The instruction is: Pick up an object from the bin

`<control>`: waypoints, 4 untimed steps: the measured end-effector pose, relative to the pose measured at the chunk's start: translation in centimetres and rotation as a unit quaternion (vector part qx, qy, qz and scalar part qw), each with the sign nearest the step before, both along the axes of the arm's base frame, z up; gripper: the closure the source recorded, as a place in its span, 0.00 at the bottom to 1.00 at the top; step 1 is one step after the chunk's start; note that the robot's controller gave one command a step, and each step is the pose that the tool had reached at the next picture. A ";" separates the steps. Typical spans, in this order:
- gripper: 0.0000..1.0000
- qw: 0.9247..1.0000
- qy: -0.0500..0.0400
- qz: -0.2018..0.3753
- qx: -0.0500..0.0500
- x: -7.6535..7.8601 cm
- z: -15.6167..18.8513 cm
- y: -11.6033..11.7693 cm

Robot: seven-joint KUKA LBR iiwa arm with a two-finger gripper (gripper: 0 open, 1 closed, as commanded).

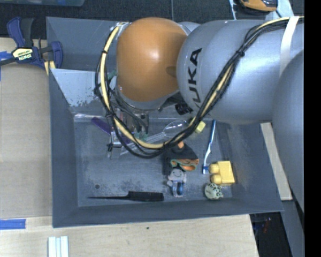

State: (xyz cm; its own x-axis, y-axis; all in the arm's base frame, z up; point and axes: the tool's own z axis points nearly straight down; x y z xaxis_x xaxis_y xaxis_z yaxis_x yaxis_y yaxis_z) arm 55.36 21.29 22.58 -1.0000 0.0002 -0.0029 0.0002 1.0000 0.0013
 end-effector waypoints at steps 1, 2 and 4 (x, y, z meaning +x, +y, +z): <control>0.00 1.000 -0.002 -0.008 0.001 2.6 -5.7 -7.8; 0.00 0.992 -0.006 0.129 0.002 4.3 -6.6 -10.9; 0.00 0.991 -0.006 0.131 0.000 6.9 -14.6 -14.4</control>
Offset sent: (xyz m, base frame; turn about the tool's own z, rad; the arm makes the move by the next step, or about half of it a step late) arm 0.0427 -0.1092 -0.0658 -0.2611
